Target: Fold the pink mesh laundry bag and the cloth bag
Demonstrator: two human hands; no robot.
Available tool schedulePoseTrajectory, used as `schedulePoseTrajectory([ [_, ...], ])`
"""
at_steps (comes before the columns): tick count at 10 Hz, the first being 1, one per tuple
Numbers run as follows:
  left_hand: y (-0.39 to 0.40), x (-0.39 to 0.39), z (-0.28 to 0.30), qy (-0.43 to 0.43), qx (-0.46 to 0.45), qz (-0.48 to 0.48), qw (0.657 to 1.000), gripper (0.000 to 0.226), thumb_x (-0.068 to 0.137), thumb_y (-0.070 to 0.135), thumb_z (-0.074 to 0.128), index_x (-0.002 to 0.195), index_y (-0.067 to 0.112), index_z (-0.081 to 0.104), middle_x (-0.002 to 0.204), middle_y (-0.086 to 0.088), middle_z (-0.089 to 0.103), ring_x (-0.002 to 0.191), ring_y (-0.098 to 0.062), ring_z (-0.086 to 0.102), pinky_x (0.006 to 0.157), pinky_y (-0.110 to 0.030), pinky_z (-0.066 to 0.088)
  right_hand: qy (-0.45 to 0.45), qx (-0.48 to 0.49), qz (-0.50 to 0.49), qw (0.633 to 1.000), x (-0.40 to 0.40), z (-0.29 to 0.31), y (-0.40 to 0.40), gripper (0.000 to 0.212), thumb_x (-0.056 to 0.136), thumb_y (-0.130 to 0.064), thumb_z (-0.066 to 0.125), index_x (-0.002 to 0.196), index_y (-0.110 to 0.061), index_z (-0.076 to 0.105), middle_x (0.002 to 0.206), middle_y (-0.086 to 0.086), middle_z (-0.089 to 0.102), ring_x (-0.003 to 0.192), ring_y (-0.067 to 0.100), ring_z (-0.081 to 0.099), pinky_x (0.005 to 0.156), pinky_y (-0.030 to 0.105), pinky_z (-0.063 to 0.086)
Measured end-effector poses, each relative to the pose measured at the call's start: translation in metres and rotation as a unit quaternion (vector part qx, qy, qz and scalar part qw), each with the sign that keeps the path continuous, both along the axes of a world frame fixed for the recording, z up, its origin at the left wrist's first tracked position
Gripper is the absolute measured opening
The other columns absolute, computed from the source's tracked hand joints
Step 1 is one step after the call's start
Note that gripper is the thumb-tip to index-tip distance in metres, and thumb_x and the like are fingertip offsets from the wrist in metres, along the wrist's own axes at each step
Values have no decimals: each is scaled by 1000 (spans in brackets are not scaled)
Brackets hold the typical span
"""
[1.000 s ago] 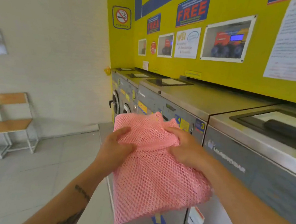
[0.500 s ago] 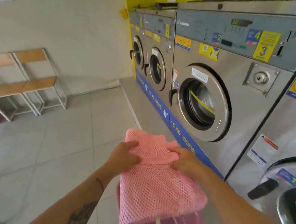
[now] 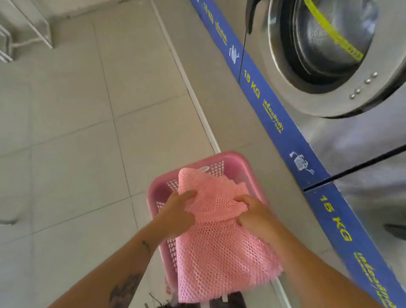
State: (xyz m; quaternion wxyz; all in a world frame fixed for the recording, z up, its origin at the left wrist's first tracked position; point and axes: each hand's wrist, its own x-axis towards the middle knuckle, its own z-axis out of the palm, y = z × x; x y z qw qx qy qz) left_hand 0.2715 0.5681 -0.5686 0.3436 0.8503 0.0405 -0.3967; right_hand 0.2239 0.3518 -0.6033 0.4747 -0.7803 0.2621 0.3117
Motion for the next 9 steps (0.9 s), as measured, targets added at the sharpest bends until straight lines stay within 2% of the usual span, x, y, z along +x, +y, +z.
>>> schedulePoseTrajectory([
  [1, -2, 9, -48, 17, 15, -7, 1000, 74, 81, -6, 52, 144, 32, 42, 139, -1, 35, 97, -20, 59, 55, -19, 57, 14, -4, -22, 1000, 3, -48, 1, 63, 79, 6, 57, 135, -22, 56, 126, 7, 61, 74, 10, 61, 51, 20, 46],
  [2, -7, 23, -116, 32, 38, -26, 998, 72, 83, -8, 49, 143, 30, 45, 136, -2, 37, 103, -26, 58, 47, -12, 47, 44, -7, -42, 998, 6, -119, 4, 63, 78, 6, 55, 134, -23, 57, 124, 6, 63, 73, 10, 64, 44, 19, 46],
  [3, -8, 32, -163, 33, 52, -40, 997, 69, 84, -8, 49, 142, 30, 46, 129, 0, 38, 103, -24, 55, 45, -10, 45, 54, -17, -52, 997, 9, -167, 9, 59, 79, 5, 56, 131, -22, 58, 104, 0, 65, 71, 12, 65, 41, 20, 44],
  [4, -9, 44, -224, 32, 77, -61, 995, 64, 87, -4, 48, 141, 30, 46, 131, -3, 38, 112, -26, 52, 66, -23, 57, 53, -31, -49, 997, 19, -230, 15, 54, 82, 4, 59, 125, -27, 60, 92, -8, 57, 70, 10, 63, 44, 20, 45],
  [5, -9, 52, -258, 45, 91, -75, 992, 63, 88, -3, 50, 142, 29, 46, 140, -5, 34, 125, -33, 47, 85, -38, 59, 60, -32, -44, 997, 27, -273, 18, 57, 81, 1, 60, 128, -31, 58, 109, 4, 60, 78, 18, 66, 46, 22, 50],
  [6, -9, 57, -294, 92, 105, -116, 983, 67, 86, 4, 55, 146, 28, 39, 152, -5, 24, 135, -37, 38, 97, -40, 53, 85, -39, -16, 995, 34, -321, 24, 66, 79, -5, 56, 140, -28, 46, 134, 15, 48, 98, 31, 66, 43, 19, 43],
  [7, -7, 59, -308, 103, 138, -152, 973, 70, 84, 8, 56, 149, 25, 35, 155, -6, 21, 136, -35, 40, 98, -40, 52, 123, -63, 19, 990, 34, -342, 26, 72, 79, -9, 56, 147, -24, 36, 141, 16, 44, 114, 32, 60, 45, 16, 37],
  [8, -7, 61, -306, 75, 170, -182, 966, 64, 82, 11, 53, 144, 20, 41, 153, -8, 32, 132, -29, 46, 100, -35, 49, 116, -79, 41, 989, 29, -348, 23, 71, 67, -23, 61, 137, -29, 45, 136, 12, 54, 114, 29, 60, 60, 24, 50],
  [9, -8, 61, -292, 47, 162, -182, 969, 59, 82, 12, 51, 141, 18, 47, 149, -6, 44, 129, -25, 50, 94, -28, 46, 97, -66, 30, 993, 28, -330, 22, 62, 69, -19, 56, 130, -26, 53, 123, 14, 60, 97, 26, 64, 57, 23, 47],
])
